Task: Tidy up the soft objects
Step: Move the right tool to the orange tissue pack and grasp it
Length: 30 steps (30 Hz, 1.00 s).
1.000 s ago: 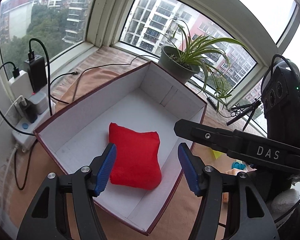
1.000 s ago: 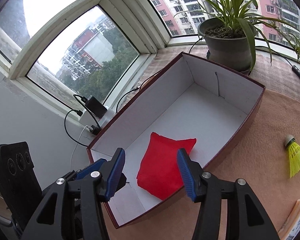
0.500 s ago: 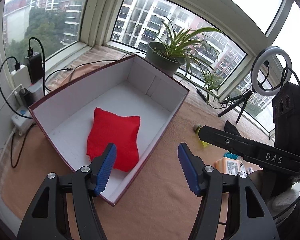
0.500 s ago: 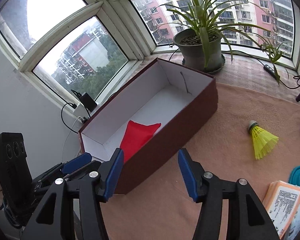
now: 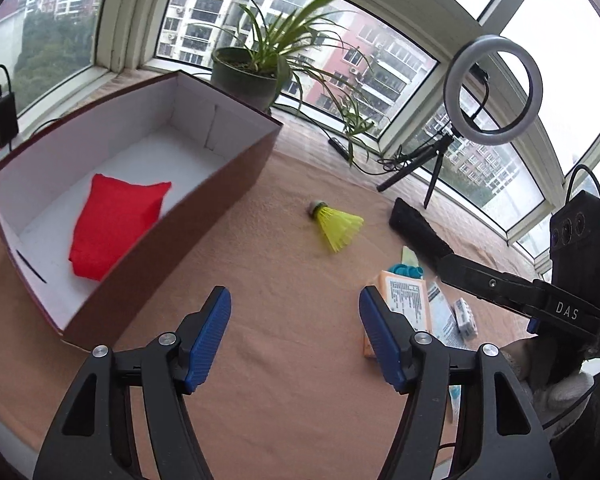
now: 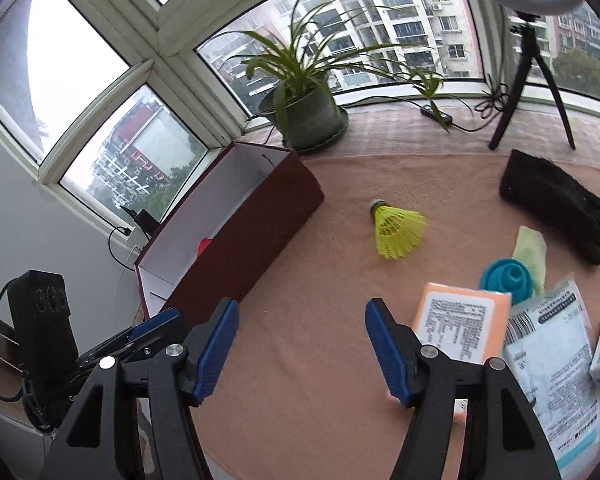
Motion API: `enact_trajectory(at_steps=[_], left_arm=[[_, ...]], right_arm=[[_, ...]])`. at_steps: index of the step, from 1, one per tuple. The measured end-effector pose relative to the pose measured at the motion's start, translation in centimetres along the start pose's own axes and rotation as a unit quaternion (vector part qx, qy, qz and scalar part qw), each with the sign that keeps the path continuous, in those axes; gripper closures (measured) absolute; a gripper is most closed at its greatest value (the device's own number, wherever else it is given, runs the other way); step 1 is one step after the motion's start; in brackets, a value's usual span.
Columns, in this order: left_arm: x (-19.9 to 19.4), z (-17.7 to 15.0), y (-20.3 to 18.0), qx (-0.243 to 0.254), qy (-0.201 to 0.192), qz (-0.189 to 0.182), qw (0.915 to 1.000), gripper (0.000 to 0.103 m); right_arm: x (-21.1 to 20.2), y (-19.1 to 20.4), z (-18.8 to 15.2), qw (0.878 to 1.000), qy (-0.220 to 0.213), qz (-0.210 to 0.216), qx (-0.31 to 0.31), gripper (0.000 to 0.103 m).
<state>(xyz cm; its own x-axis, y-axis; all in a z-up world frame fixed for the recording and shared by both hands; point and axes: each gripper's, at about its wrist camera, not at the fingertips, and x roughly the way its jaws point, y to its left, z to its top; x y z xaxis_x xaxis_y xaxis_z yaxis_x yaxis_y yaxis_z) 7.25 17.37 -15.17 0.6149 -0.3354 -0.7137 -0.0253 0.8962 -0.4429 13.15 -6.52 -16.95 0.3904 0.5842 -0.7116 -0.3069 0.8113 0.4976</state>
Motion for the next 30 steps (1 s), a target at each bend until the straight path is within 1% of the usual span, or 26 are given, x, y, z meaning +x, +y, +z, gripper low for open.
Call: enact_trajectory(at_steps=[6,12,18,24,26,28,30], left_arm=[[2.5,-1.6,-2.3,0.004,0.034,-0.026,0.9991,0.037],[5.1,-2.5,-4.7,0.018,0.066,-0.044,0.9967,0.037],[7.6,-3.2,-7.3,0.042,0.102,-0.063,0.9919,0.037],[9.5,-3.5,-8.8,0.05,0.129,-0.074,0.9877,0.037],[10.1,-3.6,-9.0,0.05,0.137,-0.077,0.9864,0.036],[10.5,-3.7,-9.2,0.052,0.143,-0.078,0.9852,0.032],[11.0,-3.9,-9.4,0.056,0.151,-0.078,0.9838,0.032]], right_arm=[[-2.4,-4.7,-2.0,0.999,-0.018,-0.02,0.031,0.041],[-2.8,-8.2,-3.2,0.998,0.001,-0.049,0.047,0.041],[-1.5,-10.9,-3.4,0.994,0.034,-0.061,0.081,0.041],[-0.2,-12.2,-3.9,0.992,0.061,-0.05,0.094,0.041],[0.2,-12.5,-3.9,0.991,0.072,-0.043,0.1,0.041],[0.5,-12.8,-4.0,0.99,0.079,-0.034,0.109,0.041],[0.8,-13.1,-4.0,0.989,0.086,-0.026,0.116,0.041]])
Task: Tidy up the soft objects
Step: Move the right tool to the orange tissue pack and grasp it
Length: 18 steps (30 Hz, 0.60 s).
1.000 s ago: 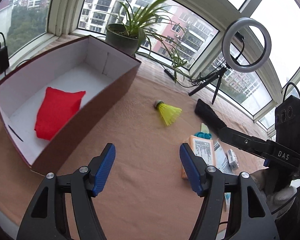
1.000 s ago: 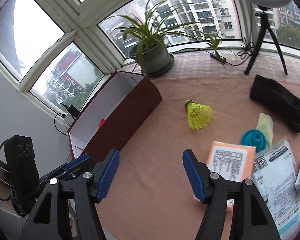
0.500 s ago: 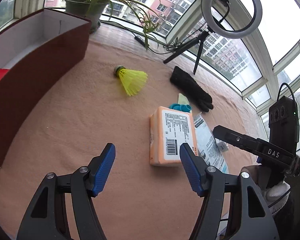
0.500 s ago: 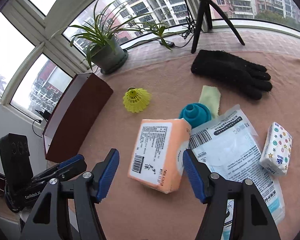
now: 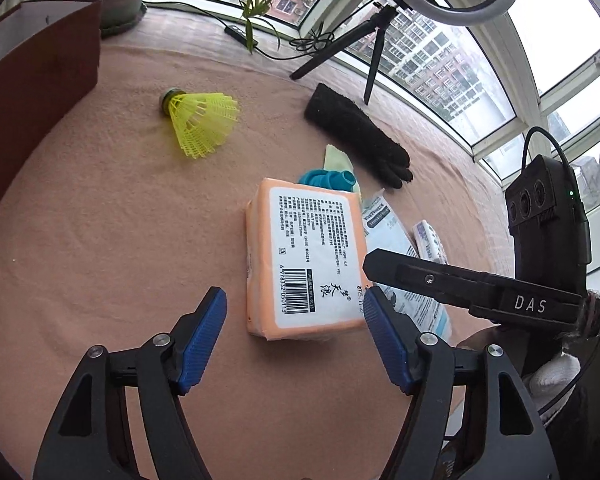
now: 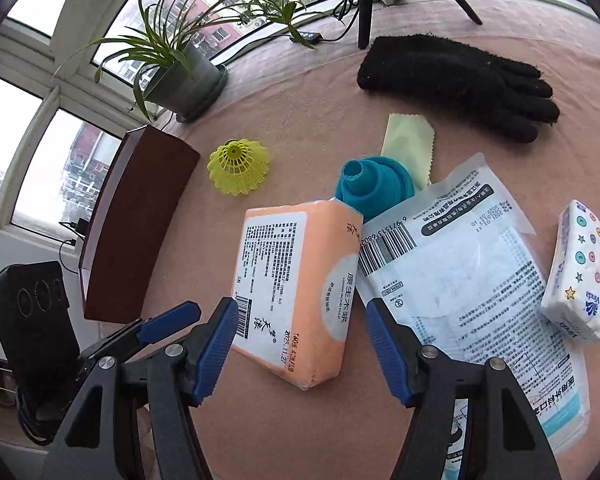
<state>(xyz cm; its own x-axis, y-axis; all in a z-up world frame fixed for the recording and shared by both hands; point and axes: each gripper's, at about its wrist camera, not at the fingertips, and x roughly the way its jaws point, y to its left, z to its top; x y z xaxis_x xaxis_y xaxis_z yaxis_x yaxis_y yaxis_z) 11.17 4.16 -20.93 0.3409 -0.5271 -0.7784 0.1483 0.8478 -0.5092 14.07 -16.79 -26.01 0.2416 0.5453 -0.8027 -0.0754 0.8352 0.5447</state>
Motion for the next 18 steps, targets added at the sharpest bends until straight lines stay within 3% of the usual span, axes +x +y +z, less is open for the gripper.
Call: enact_trajectory(at_steps=[18], left_arm=[[2.8,0.2,-1.2,0.033,0.043,0.012,0.9985,0.032]], right_arm=[[2.3,-0.1,1.2,0.999,0.04,0.008,-0.001,0.041]])
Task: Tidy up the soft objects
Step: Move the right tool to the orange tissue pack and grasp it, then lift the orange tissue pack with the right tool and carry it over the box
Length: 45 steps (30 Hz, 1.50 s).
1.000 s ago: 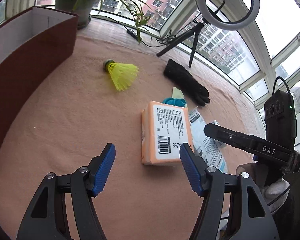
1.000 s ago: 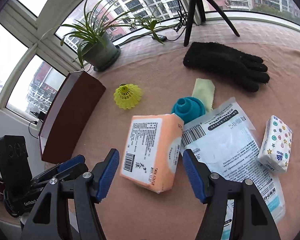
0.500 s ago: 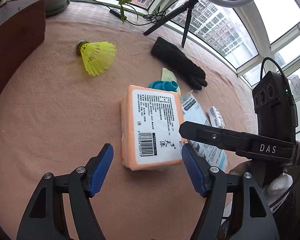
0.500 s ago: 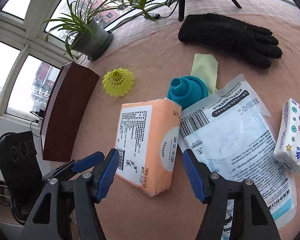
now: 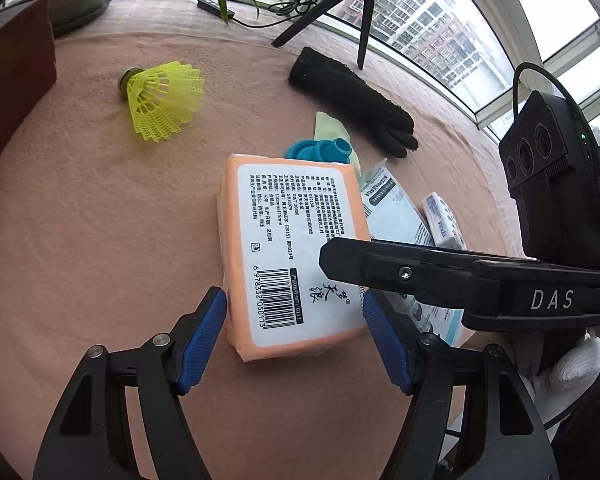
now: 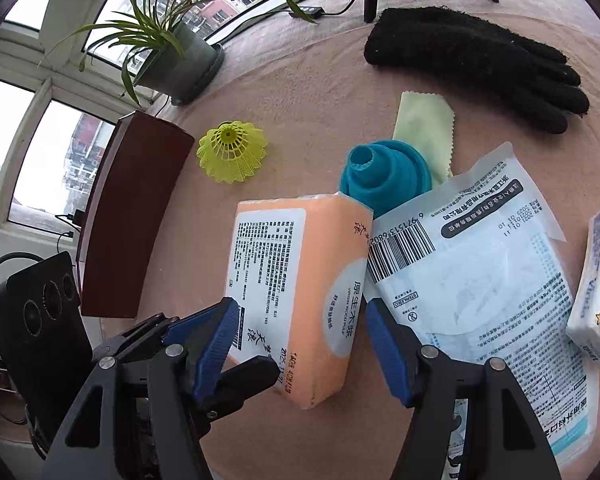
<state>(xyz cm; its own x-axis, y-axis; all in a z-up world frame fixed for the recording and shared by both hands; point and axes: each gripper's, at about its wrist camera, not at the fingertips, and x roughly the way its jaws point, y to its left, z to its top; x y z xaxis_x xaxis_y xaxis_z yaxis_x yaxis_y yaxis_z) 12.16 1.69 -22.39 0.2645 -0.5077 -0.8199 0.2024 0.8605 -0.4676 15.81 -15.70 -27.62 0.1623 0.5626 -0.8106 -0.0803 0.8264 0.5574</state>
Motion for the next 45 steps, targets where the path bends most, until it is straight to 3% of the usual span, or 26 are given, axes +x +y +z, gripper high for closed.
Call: enact_trajectory(at_steps=[5,13,29,45], left_arm=[[0.2,0.1,-0.2,0.0,-0.003,0.002,1.0,0.036],[0.3,0.0,-0.4,0.004,-0.004,0.011,0.9999,0.042],[-1.8,-0.7,-1.0,0.015,-0.031,0.014,0.9993,0.042],[-8.6,-1.2,-1.1,0.033,-0.097,0.047,0.9937,0.042]], right_arm=[[0.4,0.2,0.1,1.0,0.005,-0.002,-0.004,0.042],[0.6,0.1,0.1,1.0,0.006,-0.01,-0.003,0.053],[-0.6,2.8,-0.6,0.999,-0.015,-0.018,-0.033,0.053],[-3.4,9.8,-1.4,0.994,-0.051,-0.001,-0.093,0.053]])
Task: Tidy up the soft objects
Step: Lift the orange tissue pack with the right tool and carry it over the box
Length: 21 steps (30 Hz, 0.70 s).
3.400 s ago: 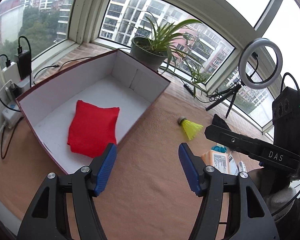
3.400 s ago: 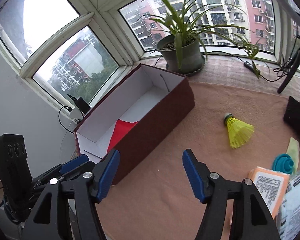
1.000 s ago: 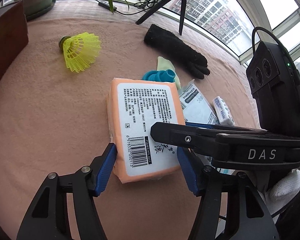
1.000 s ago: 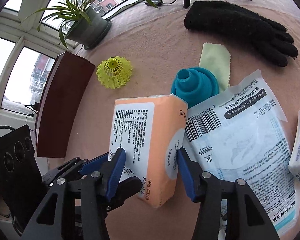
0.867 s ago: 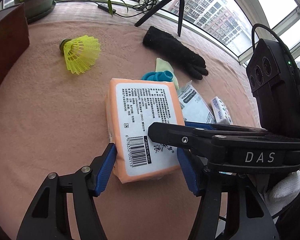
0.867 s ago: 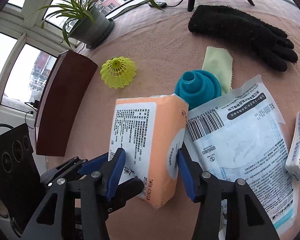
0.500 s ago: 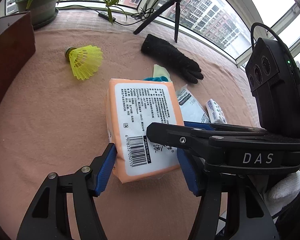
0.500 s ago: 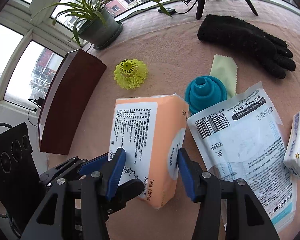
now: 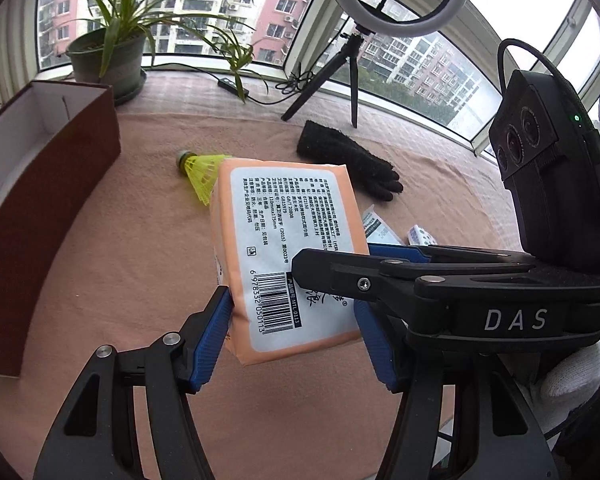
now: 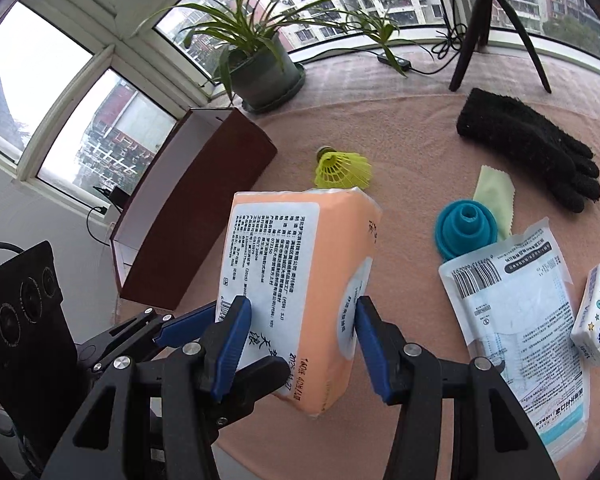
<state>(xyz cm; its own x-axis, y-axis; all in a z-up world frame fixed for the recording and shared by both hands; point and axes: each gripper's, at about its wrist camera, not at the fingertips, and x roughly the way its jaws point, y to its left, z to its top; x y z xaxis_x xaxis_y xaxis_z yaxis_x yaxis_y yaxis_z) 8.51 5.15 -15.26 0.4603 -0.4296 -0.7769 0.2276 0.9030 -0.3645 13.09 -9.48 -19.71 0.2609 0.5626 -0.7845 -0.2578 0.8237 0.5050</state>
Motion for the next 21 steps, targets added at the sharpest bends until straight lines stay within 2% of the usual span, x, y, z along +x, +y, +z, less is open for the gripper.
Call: enact_trajectory(at_steps=[13,21], left_arm=[[-5.5,1.2,3.3,-0.005,-0.063,0.046,0.997,0.042],[-8.2,1.5,7.0,-0.019,-0.085,0.062,0.9942,0.042]], right_arm=[[0.4,7.6,2.4,0.998,-0.023,0.028,-0.056,0.053],[2.1,12.1,3.9,0.995,-0.028,0.042,-0.081,0.053]])
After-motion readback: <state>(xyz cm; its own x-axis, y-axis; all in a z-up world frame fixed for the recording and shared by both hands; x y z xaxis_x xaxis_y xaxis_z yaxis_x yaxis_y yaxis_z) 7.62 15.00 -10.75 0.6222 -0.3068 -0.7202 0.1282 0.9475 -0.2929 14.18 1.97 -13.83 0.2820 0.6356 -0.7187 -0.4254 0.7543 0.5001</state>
